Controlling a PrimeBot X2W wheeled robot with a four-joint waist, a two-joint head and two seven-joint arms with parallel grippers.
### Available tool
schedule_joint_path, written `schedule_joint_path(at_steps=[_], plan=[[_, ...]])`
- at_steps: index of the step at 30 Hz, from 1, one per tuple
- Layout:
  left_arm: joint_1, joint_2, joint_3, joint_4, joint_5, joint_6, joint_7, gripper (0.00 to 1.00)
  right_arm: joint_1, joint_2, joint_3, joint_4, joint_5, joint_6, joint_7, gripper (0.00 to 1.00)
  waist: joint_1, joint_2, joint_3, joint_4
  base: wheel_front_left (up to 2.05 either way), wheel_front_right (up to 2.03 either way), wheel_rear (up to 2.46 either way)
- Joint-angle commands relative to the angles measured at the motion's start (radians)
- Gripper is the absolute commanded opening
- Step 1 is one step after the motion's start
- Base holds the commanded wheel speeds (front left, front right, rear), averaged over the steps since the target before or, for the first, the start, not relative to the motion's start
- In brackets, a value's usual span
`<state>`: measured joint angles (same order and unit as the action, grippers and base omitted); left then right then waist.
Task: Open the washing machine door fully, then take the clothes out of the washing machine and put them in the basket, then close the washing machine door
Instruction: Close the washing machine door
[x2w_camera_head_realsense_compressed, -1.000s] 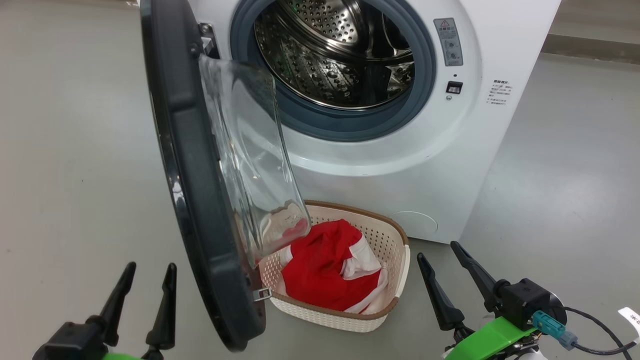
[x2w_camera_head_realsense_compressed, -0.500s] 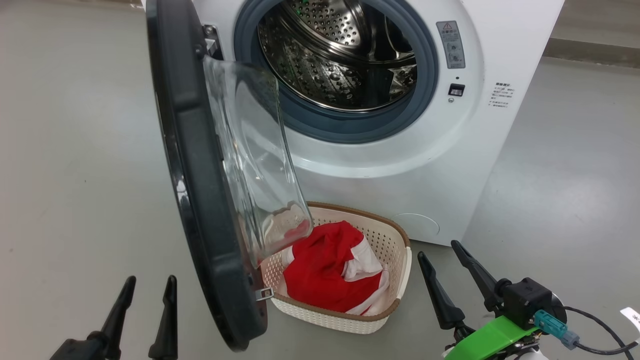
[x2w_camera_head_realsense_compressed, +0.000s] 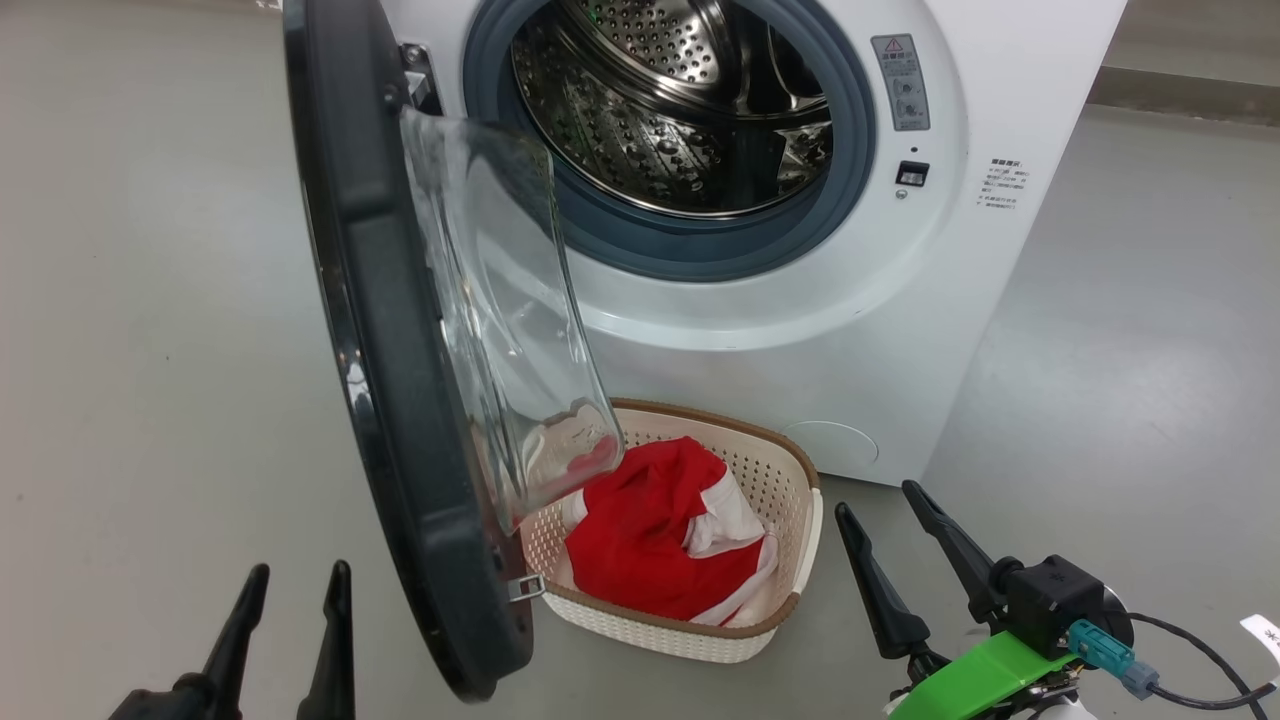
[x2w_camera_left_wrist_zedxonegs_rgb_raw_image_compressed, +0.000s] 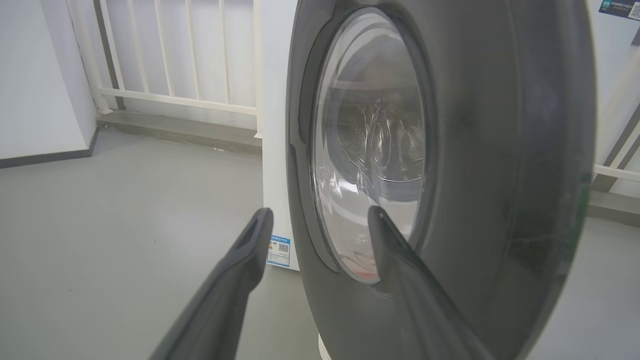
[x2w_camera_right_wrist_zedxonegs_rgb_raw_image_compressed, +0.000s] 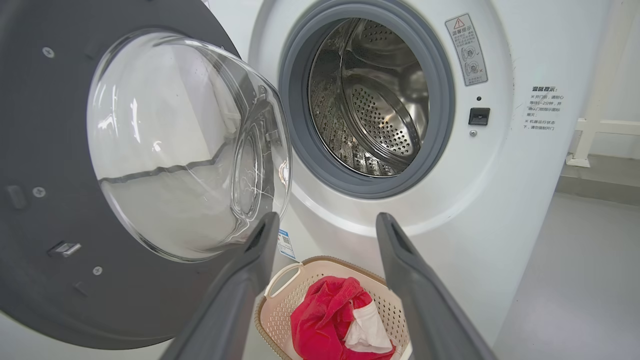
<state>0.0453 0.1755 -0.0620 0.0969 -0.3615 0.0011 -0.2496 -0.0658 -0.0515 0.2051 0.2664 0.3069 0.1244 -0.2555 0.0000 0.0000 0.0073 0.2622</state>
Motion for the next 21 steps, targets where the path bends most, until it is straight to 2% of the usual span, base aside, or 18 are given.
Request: schedule_joint_path(at_steps=[1, 10, 11, 13, 17, 21], plan=[[-0.026, 0.014, 0.044, -0.021, 0.008, 0.009, -0.012, 1.0, -0.034, 0.001, 0.018, -0.027, -0.005, 0.006, -0.006, 1.0, 0.0, 0.0, 0.0, 0.0, 0.0, 0.0, 0.0], [-0.038, 0.021, 0.04, 0.001, -0.001, 0.005, -0.001, 1.0, -0.025, 0.001, 0.015, -0.026, -0.004, 0.006, -0.006, 1.0, 0.0, 0.0, -0.006, 0.006, 0.0, 0.0, 0.0], [-0.043, 0.023, 0.039, 0.0, -0.005, 0.001, 0.002, 0.78, -0.025, 0.001, 0.016, -0.026, -0.003, 0.006, -0.006, 1.0, 0.0, 0.0, -0.007, 0.006, 0.0, 0.0, 0.0], [-0.056, 0.027, 0.04, -0.003, -0.013, -0.004, 0.01, 0.0, -0.025, 0.001, 0.018, -0.027, -0.001, 0.006, -0.006, 1.0, 0.0, 0.0, -0.007, 0.007, 0.0, 0.0, 0.0], [-0.091, 0.015, 0.056, -0.015, -0.089, -0.036, 0.039, 0.0, -0.023, 0.001, 0.02, -0.027, 0.001, 0.006, -0.006, 1.0, 0.0, 0.0, -0.009, 0.007, 0.0, 0.0, 0.0], [-0.139, -0.003, 0.103, -0.04, -0.216, -0.062, 0.085, 0.0, -0.023, 0.001, 0.021, -0.024, 0.0, 0.006, -0.006, 1.0, 0.0, 0.0, -0.014, 0.006, 0.0, 0.0, 0.0]])
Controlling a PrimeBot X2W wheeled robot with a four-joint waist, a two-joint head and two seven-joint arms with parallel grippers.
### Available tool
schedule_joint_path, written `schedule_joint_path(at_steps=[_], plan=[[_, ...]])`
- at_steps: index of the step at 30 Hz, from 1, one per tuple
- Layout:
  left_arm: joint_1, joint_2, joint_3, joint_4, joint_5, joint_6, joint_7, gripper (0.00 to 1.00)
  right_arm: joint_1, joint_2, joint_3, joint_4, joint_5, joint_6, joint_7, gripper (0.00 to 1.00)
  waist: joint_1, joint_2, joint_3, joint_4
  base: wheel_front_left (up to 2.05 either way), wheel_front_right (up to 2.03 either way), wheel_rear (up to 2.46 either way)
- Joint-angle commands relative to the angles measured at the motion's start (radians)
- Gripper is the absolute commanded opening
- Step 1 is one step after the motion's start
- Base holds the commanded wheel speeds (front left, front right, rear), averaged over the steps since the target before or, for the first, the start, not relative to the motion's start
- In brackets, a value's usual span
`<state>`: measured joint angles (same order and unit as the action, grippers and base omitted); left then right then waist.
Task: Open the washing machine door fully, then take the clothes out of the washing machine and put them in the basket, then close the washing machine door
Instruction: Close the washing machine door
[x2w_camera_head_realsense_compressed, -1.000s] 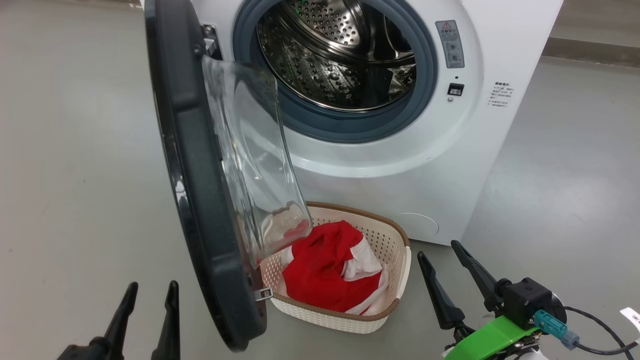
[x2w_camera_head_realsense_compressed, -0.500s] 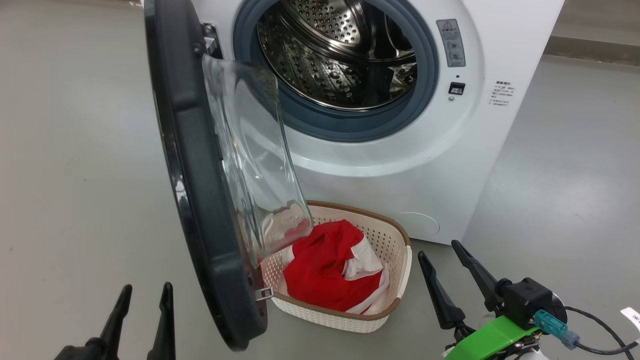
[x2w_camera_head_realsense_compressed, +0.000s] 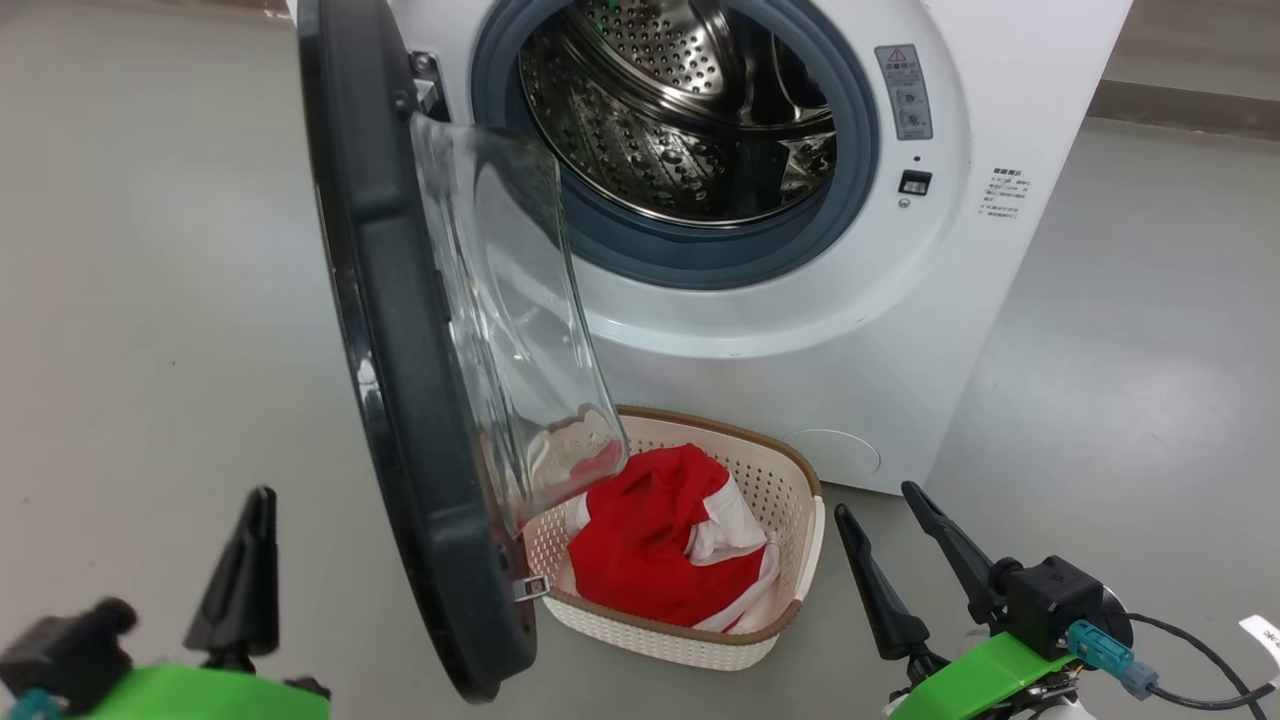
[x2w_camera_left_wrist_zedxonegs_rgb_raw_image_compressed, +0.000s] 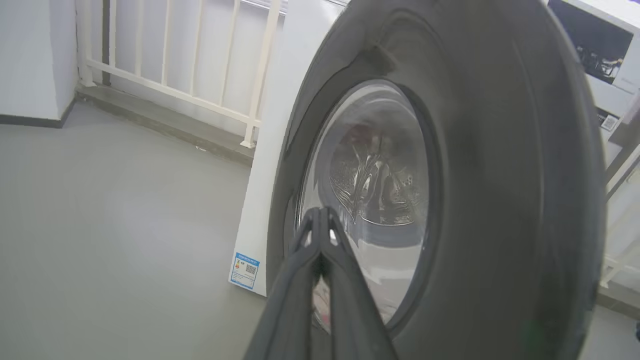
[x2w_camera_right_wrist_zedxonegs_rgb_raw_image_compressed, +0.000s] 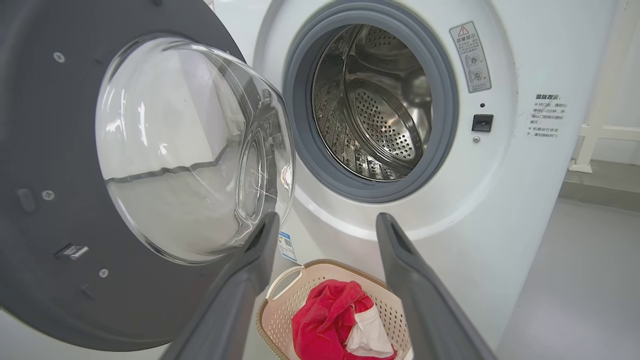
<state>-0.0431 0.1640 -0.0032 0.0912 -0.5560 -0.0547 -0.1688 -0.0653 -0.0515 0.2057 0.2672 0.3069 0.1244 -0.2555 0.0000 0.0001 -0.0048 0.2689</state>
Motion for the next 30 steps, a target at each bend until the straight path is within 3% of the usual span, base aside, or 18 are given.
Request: schedule_joint_path(at_steps=[1, 7, 9, 14, 15, 20, 23, 30], plan=[[-0.062, 0.006, 0.057, -0.042, -0.053, -0.011, 0.019, 0.0, -0.024, 0.001, 0.021, -0.024, 0.0, 0.006, -0.006, 1.0, 0.0, -0.0001, -0.004, -0.001, 0.0, 0.0, 0.0], [-0.143, -0.049, 0.169, -0.097, -0.405, -0.016, 0.181, 0.0, -0.02, 0.001, 0.025, -0.021, -0.004, 0.006, -0.006, 1.0, 0.0, -0.0001, -0.016, -0.01, 0.0, 0.0, 0.0], [-0.168, -0.065, 0.208, -0.119, -0.545, 0.015, 0.261, 0.0, -0.02, 0.001, 0.025, -0.022, -0.006, 0.006, -0.006, 1.0, 0.0, -0.0001, -0.015, -0.013, 0.0, 0.0, 0.0], [-0.218, -0.084, 0.274, -0.166, -0.835, 0.142, 0.452, 0.0, -0.021, 0.001, 0.023, -0.025, -0.009, 0.006, -0.006, 1.0, 0.0, -0.0001, -0.002, -0.017, 0.0, 0.0, 0.0], [-0.218, -0.084, 0.274, -0.166, -0.835, 0.142, 0.452, 0.0, -0.021, 0.001, 0.023, -0.025, -0.009, 0.006, -0.006, 1.0, 0.0, -0.0001, -0.002, -0.017, 0.0, 0.0, 0.0], [-0.241, -0.092, 0.292, -0.205, -0.997, 0.268, 0.574, 0.0, -0.027, 0.001, 0.024, -0.027, -0.012, 0.006, -0.006, 1.0, 0.0, -0.0001, 0.012, -0.02, 0.0, 0.0, 0.0], [-0.243, -0.094, 0.28, -0.227, -1.04, 0.317, 0.621, 0.0, -0.033, 0.001, 0.024, -0.026, -0.012, 0.006, -0.006, 1.0, 0.0, -0.0001, 0.017, -0.023, 0.0, 0.0, 0.0], [-0.229, -0.088, 0.225, -0.265, -1.036, 0.357, 0.674, 0.0, -0.043, 0.001, 0.026, -0.02, -0.014, 0.006, -0.006, 1.0, 0.0, -0.0001, 0.024, -0.031, 0.0, 0.0, 0.0]])
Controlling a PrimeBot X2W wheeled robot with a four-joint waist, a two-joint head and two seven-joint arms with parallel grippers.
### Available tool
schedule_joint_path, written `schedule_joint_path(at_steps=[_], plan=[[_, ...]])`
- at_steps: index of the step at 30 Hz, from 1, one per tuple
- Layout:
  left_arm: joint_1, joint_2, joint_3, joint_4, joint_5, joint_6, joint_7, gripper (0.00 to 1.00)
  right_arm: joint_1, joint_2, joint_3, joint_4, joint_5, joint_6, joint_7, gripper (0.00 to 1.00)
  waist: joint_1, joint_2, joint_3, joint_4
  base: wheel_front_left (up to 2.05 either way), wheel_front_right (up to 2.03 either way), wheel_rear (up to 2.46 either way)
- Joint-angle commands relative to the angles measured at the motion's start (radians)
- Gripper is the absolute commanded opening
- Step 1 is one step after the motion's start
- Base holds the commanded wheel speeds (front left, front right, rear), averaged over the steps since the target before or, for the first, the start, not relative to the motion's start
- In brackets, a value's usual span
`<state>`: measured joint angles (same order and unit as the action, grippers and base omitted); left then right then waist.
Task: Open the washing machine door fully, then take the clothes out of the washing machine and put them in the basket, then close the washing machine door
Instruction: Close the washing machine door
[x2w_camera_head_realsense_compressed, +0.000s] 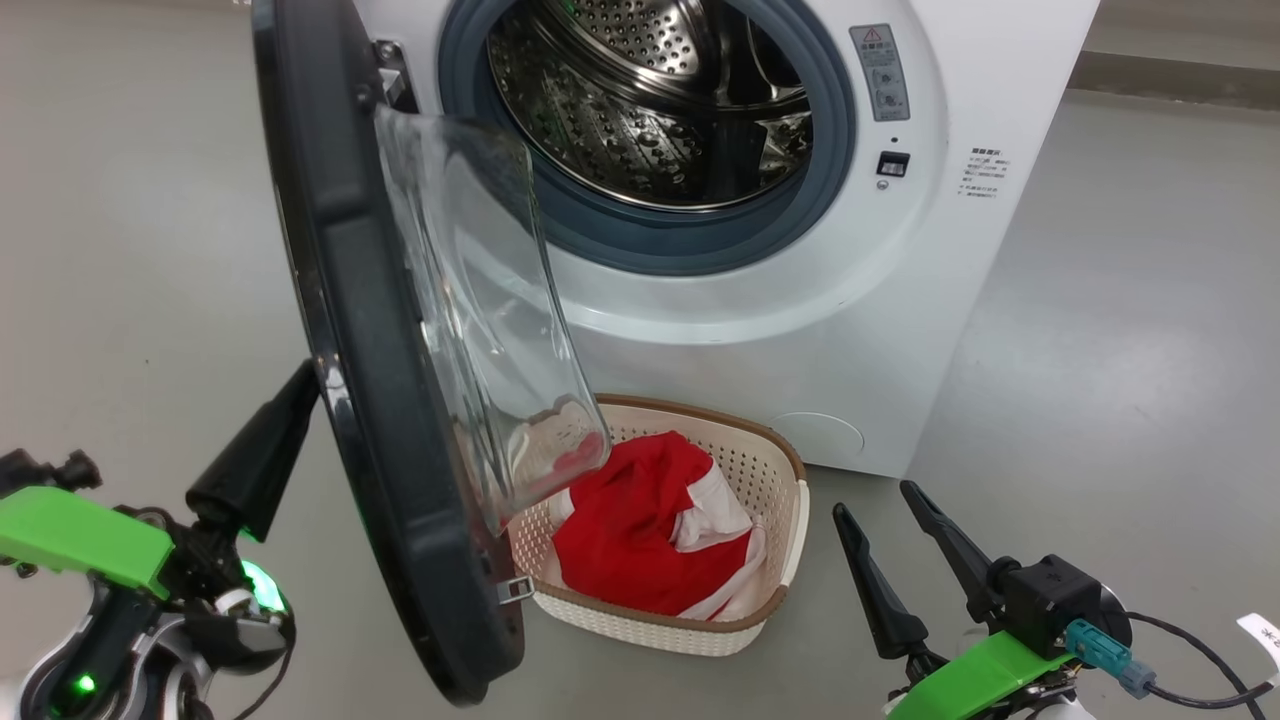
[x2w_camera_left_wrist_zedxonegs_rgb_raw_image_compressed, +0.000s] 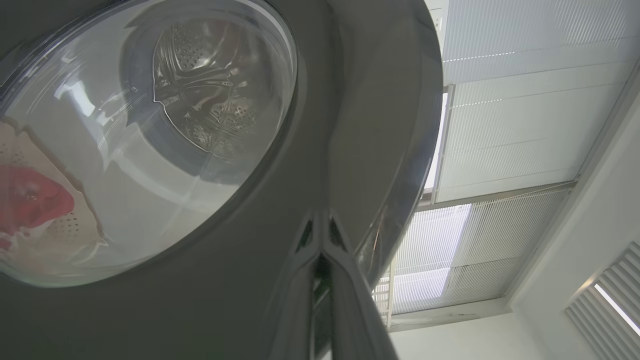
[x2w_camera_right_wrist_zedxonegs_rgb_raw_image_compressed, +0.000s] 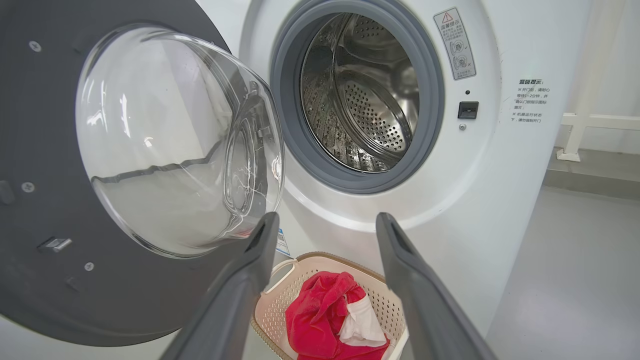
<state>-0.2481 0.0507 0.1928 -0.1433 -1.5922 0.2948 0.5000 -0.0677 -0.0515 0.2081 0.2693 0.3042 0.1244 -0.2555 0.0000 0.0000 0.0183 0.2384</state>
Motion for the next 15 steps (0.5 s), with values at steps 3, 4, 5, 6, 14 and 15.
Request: schedule_joint_path(at_steps=[3, 4, 5, 6, 14, 15], plan=[[-0.026, 0.023, 0.008, -0.034, 0.013, 0.011, 0.002, 0.0, -0.044, 0.001, 0.024, -0.02, -0.012, 0.006, -0.006, 1.0, 0.0, 0.0, 0.003, -0.008, 0.0, 0.0, 0.0], [-0.028, 0.022, 0.005, -0.034, 0.011, 0.009, 0.002, 0.0, -0.045, 0.001, 0.024, -0.02, -0.011, 0.006, -0.006, 1.0, 0.0, 0.0, 0.003, -0.011, 0.0, 0.0, 0.0], [-0.029, 0.02, -0.001, -0.035, 0.008, 0.008, 0.002, 0.0, -0.045, 0.001, 0.025, -0.02, -0.011, 0.006, -0.006, 1.0, 0.0, 0.0, 0.003, -0.013, 0.0, 0.0, 0.0], [-0.029, 0.019, -0.007, -0.035, 0.009, 0.006, 0.003, 0.0, -0.046, 0.001, 0.025, -0.02, -0.011, 0.006, -0.006, 1.0, 0.0, 0.0, 0.004, -0.016, 0.0, 0.0, 0.0], [-0.045, 0.007, -0.038, -0.028, -0.014, -0.009, -0.035, 0.0, -0.054, 0.001, 0.029, -0.021, 0.0, 0.006, -0.006, 1.0, 0.0, 0.0, 0.009, -0.055, 0.0, 0.0, 0.0], [-0.048, 0.005, -0.042, -0.025, -0.022, -0.011, -0.041, 0.0, -0.054, 0.001, 0.03, -0.021, 0.001, 0.006, -0.006, 1.0, 0.0, 0.0, 0.009, -0.062, 0.0, 0.0, 0.0]])
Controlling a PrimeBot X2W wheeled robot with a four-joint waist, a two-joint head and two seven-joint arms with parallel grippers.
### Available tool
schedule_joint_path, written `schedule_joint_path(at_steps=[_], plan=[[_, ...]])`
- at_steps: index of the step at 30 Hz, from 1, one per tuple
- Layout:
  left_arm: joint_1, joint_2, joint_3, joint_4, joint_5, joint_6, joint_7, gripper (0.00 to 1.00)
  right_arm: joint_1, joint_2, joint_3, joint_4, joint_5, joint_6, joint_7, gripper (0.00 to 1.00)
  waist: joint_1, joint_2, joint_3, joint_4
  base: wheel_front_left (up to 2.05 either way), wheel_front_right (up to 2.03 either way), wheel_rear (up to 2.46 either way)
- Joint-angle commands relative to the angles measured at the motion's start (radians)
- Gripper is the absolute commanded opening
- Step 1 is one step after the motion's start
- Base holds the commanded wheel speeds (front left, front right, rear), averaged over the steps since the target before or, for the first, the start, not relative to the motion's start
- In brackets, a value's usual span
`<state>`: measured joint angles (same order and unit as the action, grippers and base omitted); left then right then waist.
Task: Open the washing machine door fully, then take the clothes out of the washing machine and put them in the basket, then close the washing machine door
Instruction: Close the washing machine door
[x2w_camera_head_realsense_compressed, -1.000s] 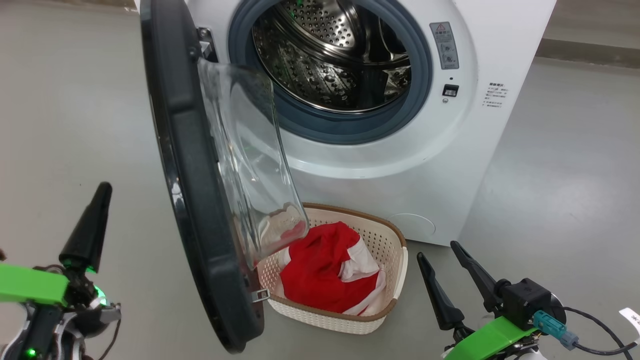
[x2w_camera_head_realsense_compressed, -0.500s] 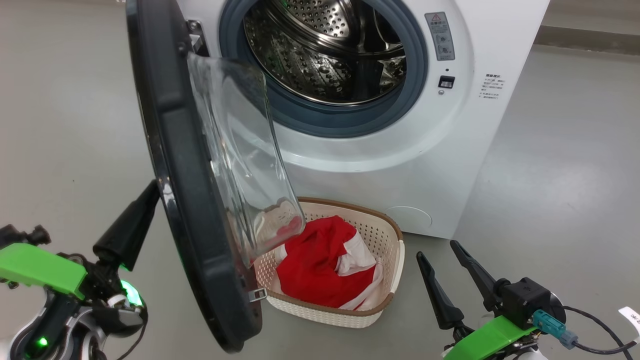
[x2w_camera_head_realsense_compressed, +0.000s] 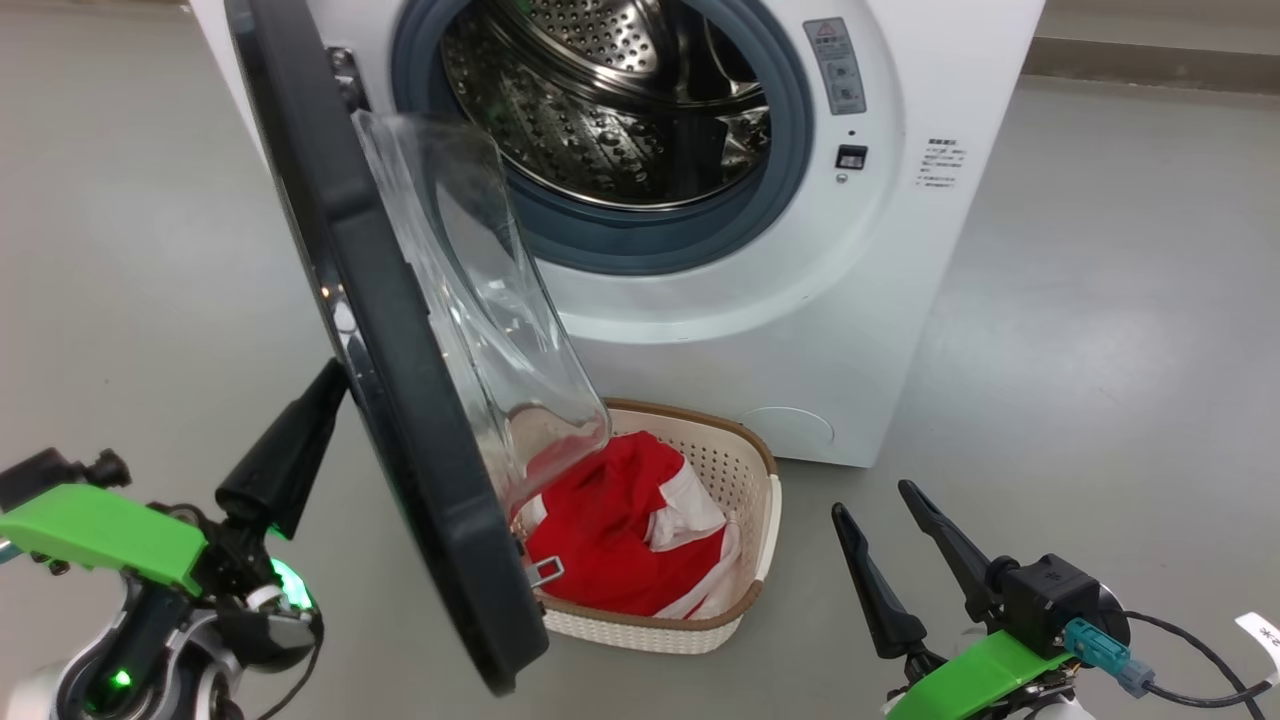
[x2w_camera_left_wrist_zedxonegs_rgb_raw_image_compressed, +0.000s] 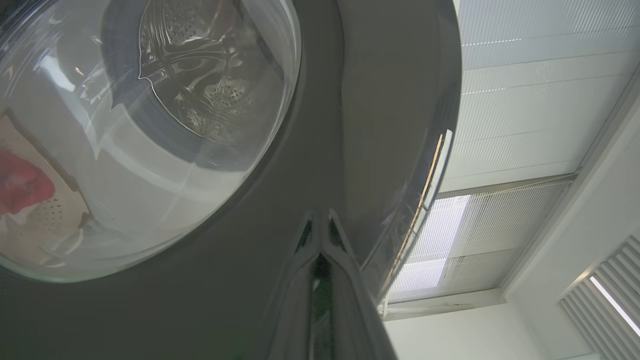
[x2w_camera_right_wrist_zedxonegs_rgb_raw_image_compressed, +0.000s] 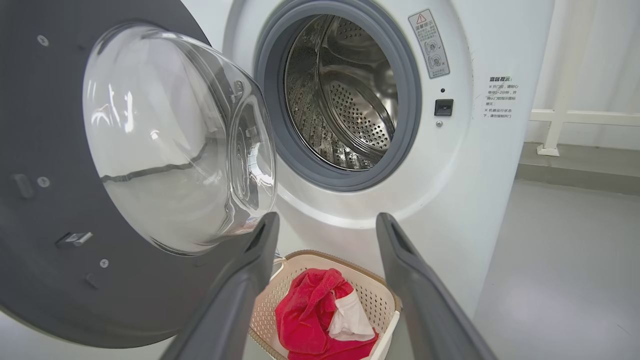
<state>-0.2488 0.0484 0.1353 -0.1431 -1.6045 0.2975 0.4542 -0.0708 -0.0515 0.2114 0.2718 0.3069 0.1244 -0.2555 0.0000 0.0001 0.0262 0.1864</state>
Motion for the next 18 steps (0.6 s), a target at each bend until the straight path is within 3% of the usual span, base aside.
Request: schedule_joint_path(at_steps=[1, 18], plan=[[-0.05, 0.007, 0.009, -0.024, -0.015, -0.016, 0.0, 0.0, -0.051, 0.001, 0.029, -0.024, -0.001, 0.006, -0.006, 1.0, 0.0, -0.0001, 0.002, -0.017, 0.0, 0.0, 0.0], [-0.153, 0.002, -0.043, 0.055, -0.041, -0.05, -0.129, 0.0, -0.069, 0.001, 0.016, -0.041, 0.01, 0.006, -0.006, 1.0, 0.0, -0.0001, 0.039, -0.169, 0.0, 0.0, 0.0]])
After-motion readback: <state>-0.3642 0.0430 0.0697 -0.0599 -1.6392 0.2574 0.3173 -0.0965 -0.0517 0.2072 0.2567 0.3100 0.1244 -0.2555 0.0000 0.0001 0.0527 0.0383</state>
